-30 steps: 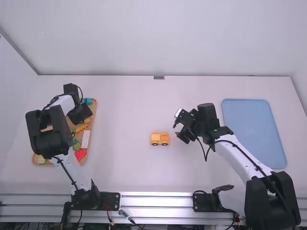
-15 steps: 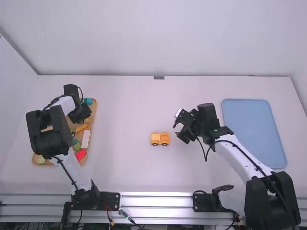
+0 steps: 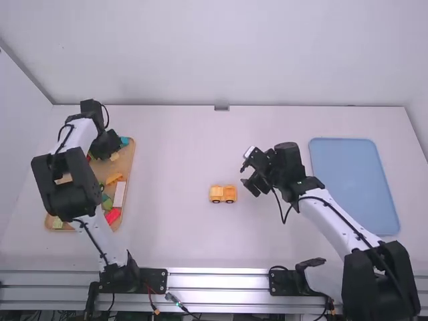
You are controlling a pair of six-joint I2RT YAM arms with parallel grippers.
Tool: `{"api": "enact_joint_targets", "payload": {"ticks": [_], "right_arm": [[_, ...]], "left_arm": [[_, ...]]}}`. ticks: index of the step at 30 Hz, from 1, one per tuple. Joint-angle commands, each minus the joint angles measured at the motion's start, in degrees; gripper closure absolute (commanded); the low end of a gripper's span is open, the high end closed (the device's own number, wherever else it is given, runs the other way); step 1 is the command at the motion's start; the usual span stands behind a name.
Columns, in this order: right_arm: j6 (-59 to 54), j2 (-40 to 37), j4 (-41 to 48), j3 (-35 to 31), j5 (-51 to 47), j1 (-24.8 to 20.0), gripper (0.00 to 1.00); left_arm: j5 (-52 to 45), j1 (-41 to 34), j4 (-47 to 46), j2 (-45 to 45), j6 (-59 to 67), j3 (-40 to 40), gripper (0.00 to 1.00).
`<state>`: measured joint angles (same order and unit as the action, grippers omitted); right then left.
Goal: Assemble lego blocks to make yellow taxi
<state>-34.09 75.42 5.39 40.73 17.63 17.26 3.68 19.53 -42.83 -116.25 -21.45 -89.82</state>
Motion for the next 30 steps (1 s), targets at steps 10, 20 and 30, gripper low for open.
{"api": "enact_joint_targets", "payload": {"ticks": [10, 20, 30], "right_arm": [[14.8, -13.4, 3.5, -0.3, -0.2, -5.5, 0.01], [26.8, -25.1, 12.9, -0.3, -11.5, -10.6, 0.01], [31.5, -38.6, 20.8, -2.7, -18.1, -13.2, 0.01]], "left_arm": [[-1.6, -16.3, -1.4, 1.8, 12.3, -4.3, 0.98], [-3.9, -39.1, 0.8, 2.8, 33.8, -4.2, 0.98], [-16.3, -55.3, 0.9, 2.8, 54.7, -3.7, 0.98]]}}
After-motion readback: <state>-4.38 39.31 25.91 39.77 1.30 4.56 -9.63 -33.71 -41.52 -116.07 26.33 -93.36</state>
